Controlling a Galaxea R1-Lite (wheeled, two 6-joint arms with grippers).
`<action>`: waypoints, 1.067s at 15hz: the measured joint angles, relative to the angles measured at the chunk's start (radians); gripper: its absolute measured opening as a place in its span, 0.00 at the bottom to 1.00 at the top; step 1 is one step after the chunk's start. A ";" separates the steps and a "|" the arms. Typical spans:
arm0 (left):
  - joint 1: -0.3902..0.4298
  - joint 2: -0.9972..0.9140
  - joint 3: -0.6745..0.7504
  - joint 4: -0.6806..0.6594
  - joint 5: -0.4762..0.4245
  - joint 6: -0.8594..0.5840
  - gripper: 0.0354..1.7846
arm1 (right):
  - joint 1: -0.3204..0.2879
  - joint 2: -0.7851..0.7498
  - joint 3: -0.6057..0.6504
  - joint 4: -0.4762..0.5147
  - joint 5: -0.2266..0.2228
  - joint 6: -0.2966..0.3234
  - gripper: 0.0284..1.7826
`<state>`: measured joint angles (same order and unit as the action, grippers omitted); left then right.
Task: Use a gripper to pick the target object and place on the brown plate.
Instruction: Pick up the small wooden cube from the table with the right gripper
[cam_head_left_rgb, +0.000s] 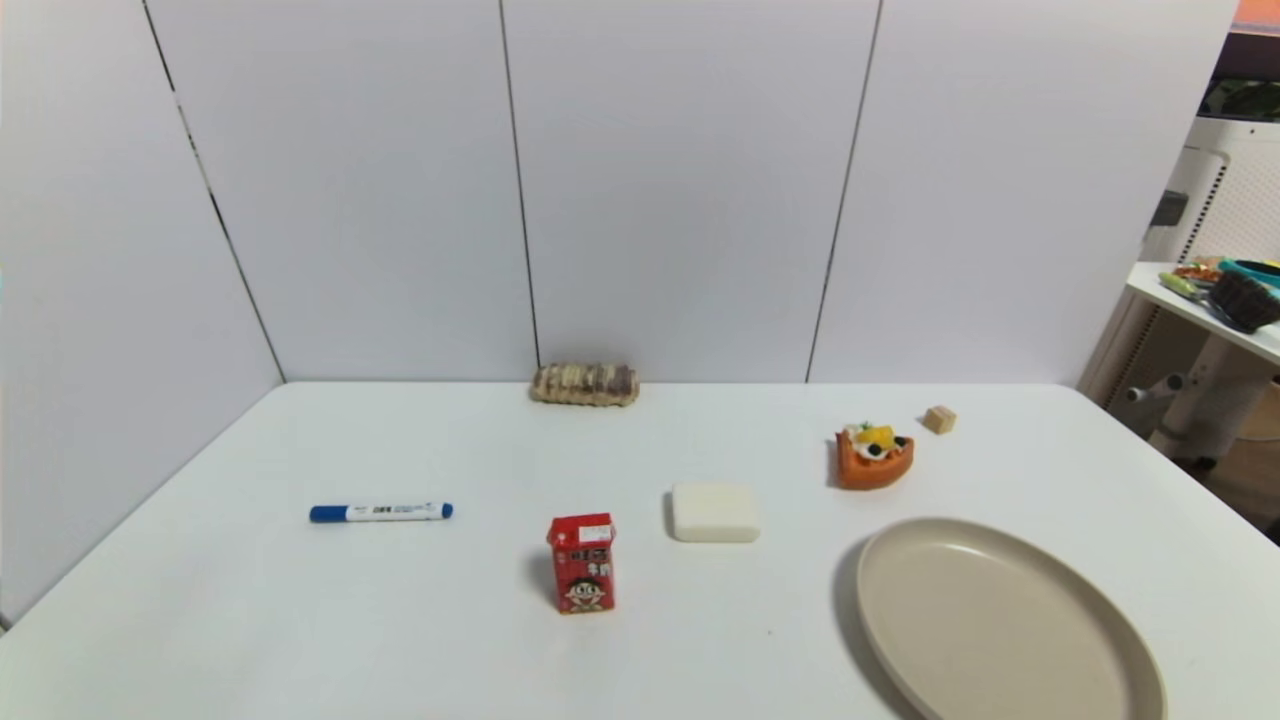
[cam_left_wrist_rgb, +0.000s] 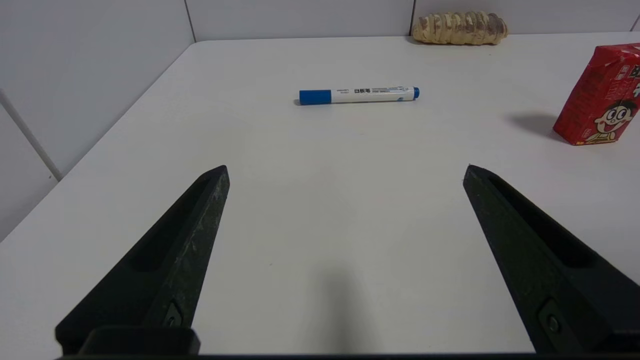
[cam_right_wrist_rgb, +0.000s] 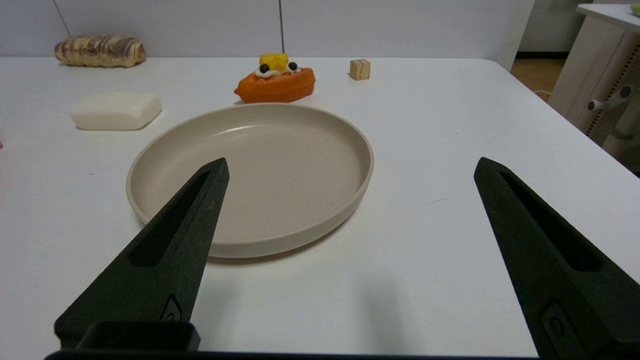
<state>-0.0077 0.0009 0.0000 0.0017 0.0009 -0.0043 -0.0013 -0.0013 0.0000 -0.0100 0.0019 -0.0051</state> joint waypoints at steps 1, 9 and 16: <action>0.000 0.000 0.000 0.000 0.000 0.000 0.94 | 0.000 0.000 0.000 0.003 0.003 -0.005 0.95; 0.000 0.000 0.000 0.000 0.000 0.000 0.94 | 0.003 0.552 -0.357 -0.129 0.007 -0.040 0.95; 0.000 0.000 0.000 0.000 0.000 0.000 0.94 | -0.063 1.424 -1.183 0.105 0.002 -0.068 0.95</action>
<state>-0.0081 0.0009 0.0000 0.0017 0.0013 -0.0038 -0.0638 1.4226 -1.1834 0.0951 0.0038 -0.0730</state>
